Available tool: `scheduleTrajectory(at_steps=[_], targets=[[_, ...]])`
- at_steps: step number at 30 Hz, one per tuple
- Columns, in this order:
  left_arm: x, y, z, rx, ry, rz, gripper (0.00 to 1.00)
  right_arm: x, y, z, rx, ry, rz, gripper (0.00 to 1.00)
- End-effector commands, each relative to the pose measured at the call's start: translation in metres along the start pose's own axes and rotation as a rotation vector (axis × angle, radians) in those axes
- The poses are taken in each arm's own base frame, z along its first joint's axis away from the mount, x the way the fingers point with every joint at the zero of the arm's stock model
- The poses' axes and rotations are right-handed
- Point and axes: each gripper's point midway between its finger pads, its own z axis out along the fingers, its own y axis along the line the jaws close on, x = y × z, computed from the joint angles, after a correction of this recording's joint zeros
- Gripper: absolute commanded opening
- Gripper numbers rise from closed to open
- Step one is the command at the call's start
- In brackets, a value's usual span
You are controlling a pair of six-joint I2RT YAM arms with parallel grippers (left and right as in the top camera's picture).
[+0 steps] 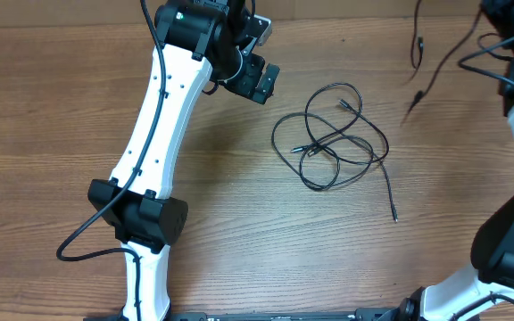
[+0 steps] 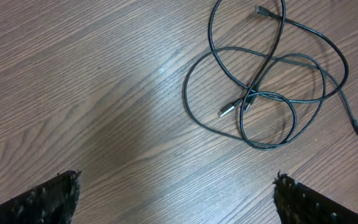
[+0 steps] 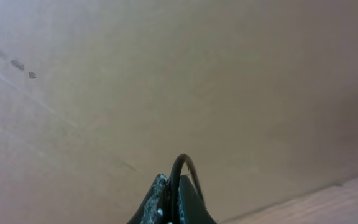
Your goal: Untangle cables
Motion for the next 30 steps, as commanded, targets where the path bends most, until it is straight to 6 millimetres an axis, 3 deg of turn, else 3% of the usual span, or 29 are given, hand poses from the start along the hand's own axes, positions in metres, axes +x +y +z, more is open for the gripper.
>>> scheduleTrajectory(at_steps=[1,5,11,17,23,26,30], targets=[[-0.003,-0.002,-0.001,0.002,-0.01,0.0,1.0,0.0,0.037,0.012,-0.046,-0.052,-0.034,0.04],[-0.003,-0.002,-0.001,0.002,-0.01,0.0,1.0,0.002,0.041,0.019,-0.004,-0.104,-0.036,0.04],[-0.003,-0.002,-0.001,0.002,-0.01,0.0,1.0,-0.009,0.003,0.021,0.139,-0.197,-0.018,0.04],[-0.003,-0.001,-0.001,0.001,-0.01,-0.002,1.0,-0.018,-0.079,0.018,0.338,-0.276,0.01,0.04],[-0.003,-0.001,-0.001,0.001,-0.01,-0.002,1.0,-0.011,-0.183,0.01,0.509,-0.313,0.04,0.04],[-0.003,-0.001,-0.001,0.001,-0.01,-0.002,0.99,-0.015,-0.23,-0.004,0.582,-0.348,0.052,0.04],[-0.003,-0.001,-0.001,0.001,-0.01,-0.002,1.0,-0.025,-0.293,-0.038,0.679,-0.393,0.075,0.04]])
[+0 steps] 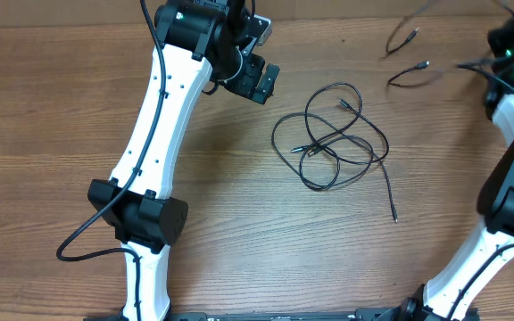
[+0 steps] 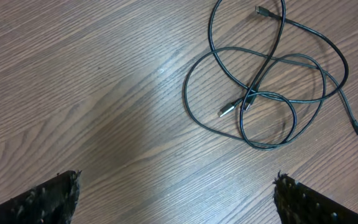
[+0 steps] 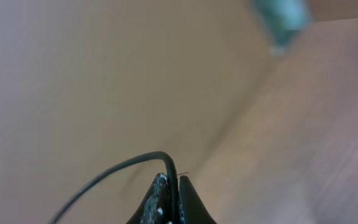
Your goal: Untangle cables
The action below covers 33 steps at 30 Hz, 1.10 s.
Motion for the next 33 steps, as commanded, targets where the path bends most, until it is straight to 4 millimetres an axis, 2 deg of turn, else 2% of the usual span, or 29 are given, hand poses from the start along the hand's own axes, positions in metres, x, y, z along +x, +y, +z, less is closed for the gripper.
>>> scheduleTrajectory(at_steps=[1,5,6,7,8,9,11,12,17,22,29,33], targets=[[-0.003,-0.001,-0.001,0.001,-0.011,-0.003,1.0,-0.041,-0.052,0.005,0.087,-0.098,0.021,0.04],[-0.003,-0.001,-0.001,0.001,-0.011,-0.003,1.0,-0.062,-0.118,0.005,0.185,-0.126,0.048,0.04],[-0.003,-0.001,-0.001,0.001,-0.011,-0.003,1.0,-0.068,-0.135,0.003,0.21,-0.135,0.057,0.06],[-0.003,-0.001,-0.001,0.001,-0.011,-0.003,1.0,-0.072,-0.145,0.002,0.222,-0.138,0.062,0.19],[-0.003,-0.001,-0.001,0.001,-0.011,-0.003,1.0,-0.079,-0.158,-0.001,0.231,-0.142,0.07,0.51],[-0.003,-0.001,-0.001,0.001,-0.011,-0.003,1.0,-0.084,-0.164,-0.003,0.229,-0.14,0.076,0.67],[-0.003,-0.001,-0.001,0.001,-0.011,-0.003,1.0,-0.091,-0.169,-0.005,0.208,-0.129,0.072,0.92],[-0.003,-0.001,-0.001,0.001,-0.011,-0.003,1.0,-0.094,-0.169,-0.006,0.182,-0.116,0.055,1.0],[-0.003,-0.001,-0.001,0.001,-0.011,-0.003,1.0,-0.092,-0.162,-0.01,0.04,-0.011,0.024,1.0],[-0.003,-0.001,-0.001,0.001,-0.011,-0.003,1.0,-0.06,-0.169,-0.016,0.013,0.163,0.017,1.0],[-0.003,-0.001,-0.001,0.001,-0.011,-0.002,1.0,-0.006,-0.185,-0.026,0.064,0.369,-0.259,1.0],[-0.003,-0.001,-0.001,0.001,-0.011,-0.002,1.0,0.005,-0.188,-0.038,0.071,0.452,-0.363,1.0]])
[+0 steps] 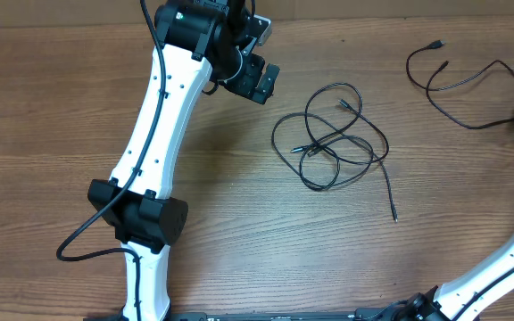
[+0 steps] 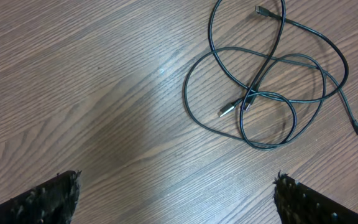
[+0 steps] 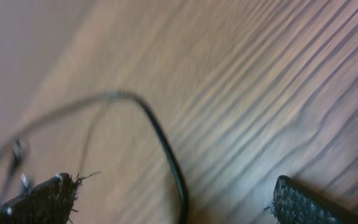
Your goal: Untangle cables
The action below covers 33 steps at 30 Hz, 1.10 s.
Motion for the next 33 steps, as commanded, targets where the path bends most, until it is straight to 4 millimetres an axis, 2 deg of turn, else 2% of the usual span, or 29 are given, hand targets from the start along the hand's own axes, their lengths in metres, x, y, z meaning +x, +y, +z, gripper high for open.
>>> scheduleTrajectory(at_steps=[1,6,9,12,15,18,24,33], targets=[[-0.003,-0.001,-0.001,0.001,-0.01,-0.002,1.0,-0.001,0.011,-0.01,-0.015,0.029,-0.252,1.0],[-0.003,-0.001,-0.001,0.001,-0.01,-0.002,1.0,-0.004,0.007,-0.032,0.078,0.071,-0.379,1.0],[-0.003,-0.001,-0.001,0.001,-0.01,-0.002,1.0,-0.009,0.017,-0.053,0.085,0.089,-0.472,1.0],[-0.003,-0.001,-0.001,0.001,-0.01,-0.002,1.0,0.001,0.021,-0.065,0.078,0.151,-0.579,1.0],[-0.003,-0.001,-0.001,0.001,-0.01,-0.002,1.0,0.025,0.012,-0.07,0.094,0.265,-0.674,1.0],[-0.003,-0.001,-0.001,0.001,-0.01,-0.002,1.0,0.045,0.001,-0.074,0.135,0.353,-0.683,1.0],[-0.003,-0.001,-0.001,0.001,-0.01,-0.002,1.0,0.065,0.01,-0.076,0.096,0.421,-0.662,1.0],[-0.003,-0.001,-0.001,0.001,-0.01,-0.002,1.0,0.088,0.034,-0.064,0.056,0.474,-0.708,1.0]])
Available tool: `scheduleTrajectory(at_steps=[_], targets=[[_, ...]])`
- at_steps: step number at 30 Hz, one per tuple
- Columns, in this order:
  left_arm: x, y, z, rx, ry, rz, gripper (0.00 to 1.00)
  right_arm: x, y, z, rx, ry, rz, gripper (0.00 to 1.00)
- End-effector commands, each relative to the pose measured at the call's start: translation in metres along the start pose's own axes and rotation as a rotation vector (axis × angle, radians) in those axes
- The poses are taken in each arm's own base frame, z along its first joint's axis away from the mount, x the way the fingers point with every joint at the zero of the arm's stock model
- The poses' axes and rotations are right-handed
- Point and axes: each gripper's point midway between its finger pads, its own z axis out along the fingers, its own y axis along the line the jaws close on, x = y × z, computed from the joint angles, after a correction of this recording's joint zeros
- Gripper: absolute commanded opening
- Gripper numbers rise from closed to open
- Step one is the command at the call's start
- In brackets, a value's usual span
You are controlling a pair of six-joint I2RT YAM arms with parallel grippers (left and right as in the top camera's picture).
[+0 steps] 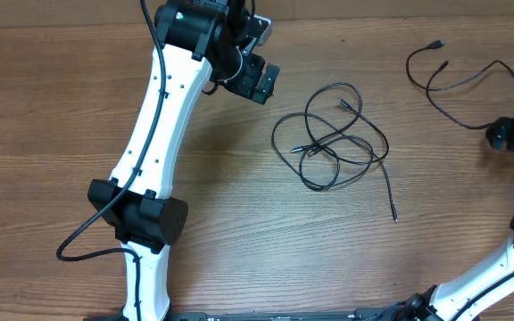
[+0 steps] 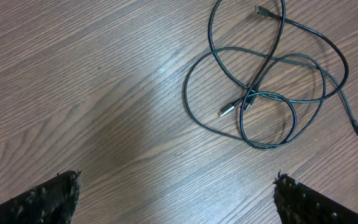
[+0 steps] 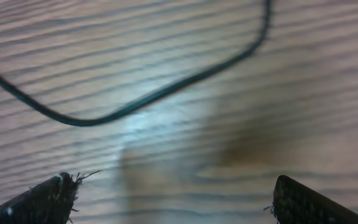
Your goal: Untangle cables
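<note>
A tangle of thin black cables [image 1: 333, 134] lies looped at the table's middle, also in the left wrist view [image 2: 269, 81]. One separated black cable [image 1: 462, 85] lies curved at the far right. My left gripper [image 1: 252, 78] hangs open to the left of the tangle, its fingertips [image 2: 48, 196] wide apart over bare wood. At the right edge my right gripper [image 1: 507, 135] is open just below the separated cable [image 3: 166, 87], nothing between its fingers.
The wooden table [image 1: 239, 232] stretches to front and left. The left arm's white links [image 1: 154, 125] cross the left half, with a black cable trailing from its base.
My right gripper has moved a little inward and away from the separated cable, which stays lying where it was. The left arm and the tangle have not moved.
My right gripper was shut on a cable held high at the far right, ends dangling. It still held it a second later. Then it stood open with the cable laid on the table at far right. Now it is slightly back from it.
</note>
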Motion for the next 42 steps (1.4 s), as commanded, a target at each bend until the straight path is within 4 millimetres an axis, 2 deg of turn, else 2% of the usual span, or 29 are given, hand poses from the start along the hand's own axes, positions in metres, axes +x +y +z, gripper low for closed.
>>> scheduleTrajectory(at_steps=[1,6,11,15,19,27,31,37,42], targets=[[-0.003,-0.001,-0.001,0.001,-0.01,-0.002,1.0,0.001,0.014,0.007,-0.007,0.03,-0.039,1.0],[-0.003,-0.001,-0.001,0.001,-0.01,-0.002,1.0,0.016,0.019,0.025,-0.019,0.09,-0.04,1.0],[-0.003,-0.001,-0.001,0.001,-0.01,-0.002,1.0,0.027,0.013,0.037,0.003,0.133,-0.042,1.0],[-0.003,-0.001,-0.001,0.001,-0.01,-0.003,1.0,0.045,0.013,0.055,-0.013,0.186,-0.071,1.0],[-0.003,-0.001,-0.001,0.001,-0.01,-0.002,1.0,0.047,0.012,0.07,-0.019,0.181,-0.072,1.0],[-0.003,-0.001,-0.001,0.001,-0.01,-0.003,1.0,0.029,0.023,0.099,-0.009,0.11,-0.135,1.0],[-0.003,-0.001,-0.001,0.001,-0.01,-0.002,1.0,0.021,0.041,0.129,-0.025,0.069,-0.169,1.0],[-0.003,-0.001,-0.001,0.001,-0.01,-0.002,1.0,-0.001,0.079,0.184,-0.056,-0.069,-0.1,1.0],[-0.003,-0.001,-0.001,0.001,-0.01,-0.002,1.0,-0.025,0.107,0.208,-0.067,-0.189,-0.065,1.0]])
